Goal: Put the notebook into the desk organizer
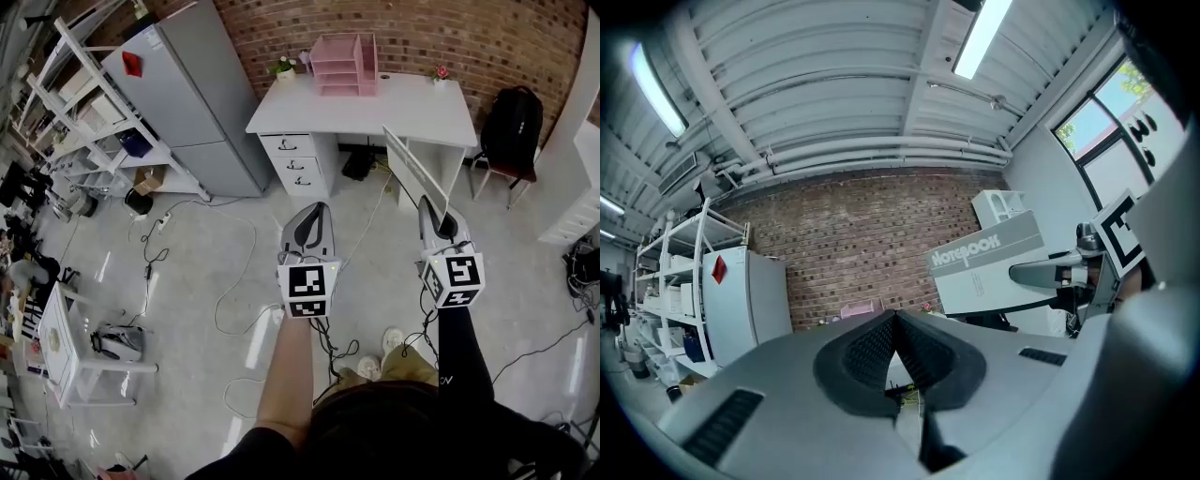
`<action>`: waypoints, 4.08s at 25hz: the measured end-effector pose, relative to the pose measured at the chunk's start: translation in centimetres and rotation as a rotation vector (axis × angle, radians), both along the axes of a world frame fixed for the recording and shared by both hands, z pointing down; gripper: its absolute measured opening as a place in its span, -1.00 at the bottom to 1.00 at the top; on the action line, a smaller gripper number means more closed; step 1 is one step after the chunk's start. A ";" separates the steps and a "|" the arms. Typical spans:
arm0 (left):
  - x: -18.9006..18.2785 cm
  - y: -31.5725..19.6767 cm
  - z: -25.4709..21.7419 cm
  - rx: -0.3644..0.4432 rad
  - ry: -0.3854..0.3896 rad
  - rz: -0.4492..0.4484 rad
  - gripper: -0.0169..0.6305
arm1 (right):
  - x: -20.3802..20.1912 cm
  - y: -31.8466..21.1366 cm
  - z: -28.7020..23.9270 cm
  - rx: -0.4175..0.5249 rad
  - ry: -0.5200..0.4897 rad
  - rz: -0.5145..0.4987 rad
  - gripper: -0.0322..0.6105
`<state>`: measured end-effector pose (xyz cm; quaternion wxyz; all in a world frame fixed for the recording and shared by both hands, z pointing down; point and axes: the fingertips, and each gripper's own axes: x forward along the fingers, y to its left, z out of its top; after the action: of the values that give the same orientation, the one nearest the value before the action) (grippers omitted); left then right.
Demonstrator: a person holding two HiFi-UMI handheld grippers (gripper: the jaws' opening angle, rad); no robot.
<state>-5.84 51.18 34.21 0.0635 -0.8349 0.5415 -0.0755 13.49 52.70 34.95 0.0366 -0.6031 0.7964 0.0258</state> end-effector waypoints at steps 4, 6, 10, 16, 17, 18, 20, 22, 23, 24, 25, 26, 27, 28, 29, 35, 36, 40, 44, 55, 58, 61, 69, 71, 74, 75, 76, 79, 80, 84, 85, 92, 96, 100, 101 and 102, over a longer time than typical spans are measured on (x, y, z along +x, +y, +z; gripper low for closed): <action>-0.1 -1.0 0.2 -0.003 0.008 -0.001 -0.92 | 0.2 -1.1 0.3 -0.004 -0.005 0.005 -0.88; -0.1 -2.0 0.2 -0.003 0.009 -0.003 -0.92 | 0.2 -2.2 0.2 0.002 -0.009 0.003 -0.88; 0.1 -4.6 0.2 -0.001 0.006 -0.008 -0.92 | 0.4 -4.9 0.2 0.006 -0.016 -0.004 -0.88; 0.9 -9.6 -0.1 0.003 -0.002 -0.022 -0.92 | 1.1 -10.4 -0.1 0.014 -0.029 -0.020 -0.88; 1.0 -10.6 -0.1 0.003 -0.003 -0.025 -0.92 | 1.3 -11.4 -0.2 0.015 -0.029 -0.023 -0.87; 1.2 -11.6 -0.2 0.003 -0.003 -0.028 -0.92 | 1.5 -12.6 -0.2 0.015 -0.030 -0.027 -0.87; 1.5 -13.6 -0.2 0.001 -0.002 -0.037 -0.92 | 1.9 -14.8 -0.3 0.016 -0.031 -0.034 -0.88; 2.0 -15.6 -0.3 0.001 -0.003 -0.044 -0.92 | 2.4 -16.9 -0.4 0.014 -0.034 -0.038 -0.88; 2.2 -16.5 -0.3 0.001 -0.004 -0.048 -0.92 | 2.7 -17.9 -0.3 0.014 -0.036 -0.040 -0.87; 2.5 -17.5 -0.3 0.001 -0.006 -0.051 -0.92 | 3.0 -19.0 -0.3 0.013 -0.038 -0.042 -0.88; 2.7 -18.4 -0.3 0.000 -0.005 -0.055 -0.92 | 3.2 -19.9 -0.2 0.012 -0.040 -0.045 -0.87; 2.9 -19.2 -0.2 -0.001 -0.004 -0.059 -0.92 | 3.5 -20.9 -0.1 0.010 -0.042 -0.048 -0.87; 3.1 -20.0 -0.1 -0.003 -0.003 -0.063 -0.92 | 3.7 -21.7 0.0 0.008 -0.045 -0.050 -0.87; 3.3 -20.7 0.0 -0.004 -0.003 -0.068 -0.92 | 4.0 -22.5 0.2 0.006 -0.049 -0.053 -0.87; 3.5 -21.3 0.2 -0.006 -0.002 -0.072 -0.92 | 4.2 -23.3 0.4 0.005 -0.053 -0.055 -0.87; 4.5 -23.9 0.9 -0.005 0.000 -0.096 -0.92 | 5.4 -26.4 1.2 0.007 -0.059 -0.074 -0.87; 4.6 -24.2 1.0 -0.006 -0.001 -0.099 -0.92 | 5.7 -26.8 1.2 0.007 -0.059 -0.075 -0.87; 5.0 -25.0 0.9 -0.003 -0.009 -0.104 -0.92 | 6.5 -27.6 0.9 0.014 -0.066 -0.073 -0.88; 5.2 -25.5 0.3 0.011 0.000 -0.102 -0.92 | 6.9 -28.0 0.3 0.025 -0.066 -0.068 -0.87; 4.2 -29.4 -0.1 -0.003 0.092 -0.080 -0.92 | 6.9 -31.2 0.1 0.036 -0.049 -0.042 -0.87; 3.5 -31.7 0.6 -0.007 0.077 -0.075 -0.92 | 6.3 -33.0 0.4 0.035 -0.038 -0.031 -0.87; 3.0 -34.5 1.0 -0.004 0.049 -0.066 -0.92 | 6.0 -35.5 0.8 0.030 -0.031 -0.015 -0.88; 1.9 -44.2 0.7 0.006 0.031 -0.009 -0.92 | 3.8 -44.1 1.0 0.018 -0.010 0.021 -0.88; 1.6 -46.6 0.2 0.007 0.038 0.005 -0.92 | 3.4 -46.2 0.6 0.021 -0.007 0.035 -0.87; 1.0 -49.8 0.0 0.006 0.040 0.027 -0.92 | 2.7 -49.1 0.3 0.022 -0.004 0.054 -0.87; 0.9 -50.8 0.0 0.005 0.041 0.035 -0.92 | 2.5 -50.0 0.3 0.022 -0.004 0.061 -0.88; 0.8 -51.8 -0.1 0.005 0.041 0.043 -0.92 | 2.3 -50.8 0.2 0.022 -0.005 0.069 -0.87; 0.4 -54.7 -0.1 0.007 0.044 0.065 -0.92 | 1.7 -53.2 0.2 0.024 -0.007 0.088 -0.87; 0.3 -55.6 0.0 0.007 0.045 0.070 -0.92 | 1.5 -54.0 0.3 0.025 -0.006 0.092 -0.87; -0.1 -58.8 0.4 0.006 0.046 0.089 -0.92 | 1.2 -56.8 0.6 0.028 -0.010 0.115 -0.87; -0.2 -59.4 0.5 0.006 0.044 0.093 -0.92 | 1.2 -57.4 0.7 0.028 -0.012 0.120 -0.87; -1.1 -62.8 1.1 -0.004 0.039 0.110 -0.92 | -0.2 -60.7 1.5 0.016 -0.011 0.125 -0.87; -1.2 -63.9 1.5 -0.008 0.038 0.117 -0.92 | -0.9 -61.9 1.7 0.013 -0.002 0.116 -0.88; -0.9 -65.1 1.5 -0.009 0.048 0.126 -0.92 | -0.8 -63.2 1.8 0.010 -0.002 0.116 -0.88; -1.0 -65.4 1.6 -0.009 0.046 0.126 -0.92 | -0.8 -63.6 1.9 0.011 -0.002 0.116 -0.88; -1.0 -65.8 1.7 -0.008 0.046 0.125 -0.92 | -0.8 -64.0 1.9 0.012 -0.002 0.114 -0.87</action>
<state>-6.82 -14.63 35.88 0.0520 -0.8688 0.4893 -0.0543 12.66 -11.30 36.83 0.0394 -0.6473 0.7606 0.0320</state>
